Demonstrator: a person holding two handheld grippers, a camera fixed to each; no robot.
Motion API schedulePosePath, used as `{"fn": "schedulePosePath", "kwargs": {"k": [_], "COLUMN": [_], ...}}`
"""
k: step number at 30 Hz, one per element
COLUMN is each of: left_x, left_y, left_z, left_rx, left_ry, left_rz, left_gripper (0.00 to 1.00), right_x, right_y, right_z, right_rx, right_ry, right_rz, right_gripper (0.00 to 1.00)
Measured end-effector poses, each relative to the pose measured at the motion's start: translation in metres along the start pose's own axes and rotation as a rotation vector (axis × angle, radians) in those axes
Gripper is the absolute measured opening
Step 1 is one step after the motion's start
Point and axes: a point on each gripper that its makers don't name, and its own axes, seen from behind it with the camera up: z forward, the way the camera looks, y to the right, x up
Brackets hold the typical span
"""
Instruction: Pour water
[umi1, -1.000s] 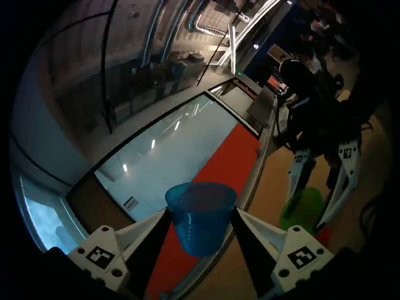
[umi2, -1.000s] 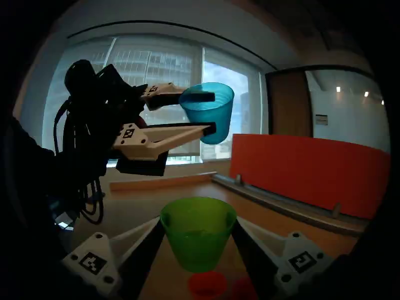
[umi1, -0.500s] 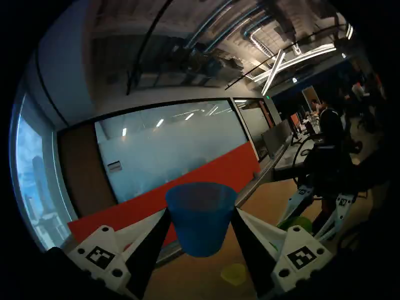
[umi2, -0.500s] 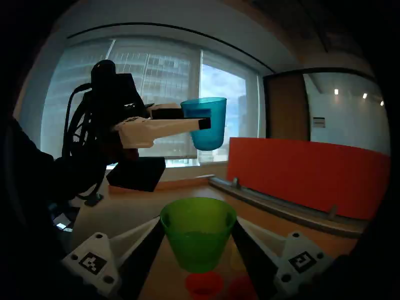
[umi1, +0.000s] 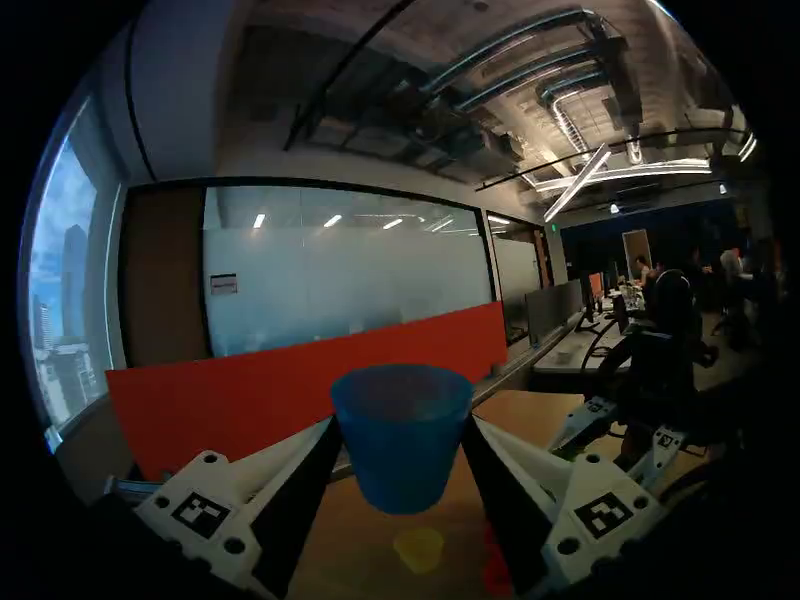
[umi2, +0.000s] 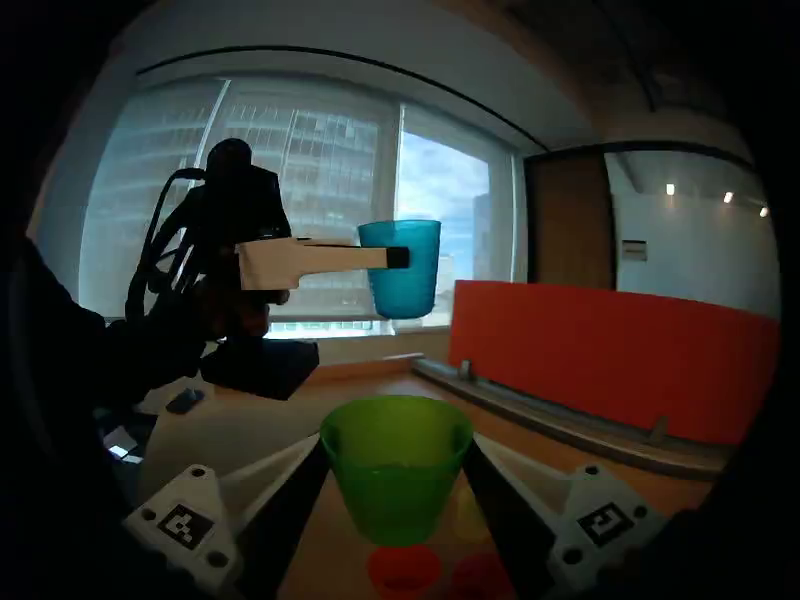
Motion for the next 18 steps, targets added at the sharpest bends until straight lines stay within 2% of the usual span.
{"fn": "schedulePosePath", "kwargs": {"k": [9, 18], "left_x": [-0.024, -0.056], "left_y": [-0.011, -0.016], "left_z": [-0.006, -0.017], "left_rx": [0.013, 0.034], "left_ry": [-0.043, -0.089], "left_rz": [-0.042, -0.039], "left_gripper": [0.83, 0.83], "right_x": [0.005, -0.005], "right_y": [0.001, 0.012], "right_z": [-0.012, -0.027], "right_rx": [-0.01, -0.038], "right_ry": [-0.015, -0.07], "right_rz": [0.004, 0.002], "right_gripper": [0.9, 0.91]}}
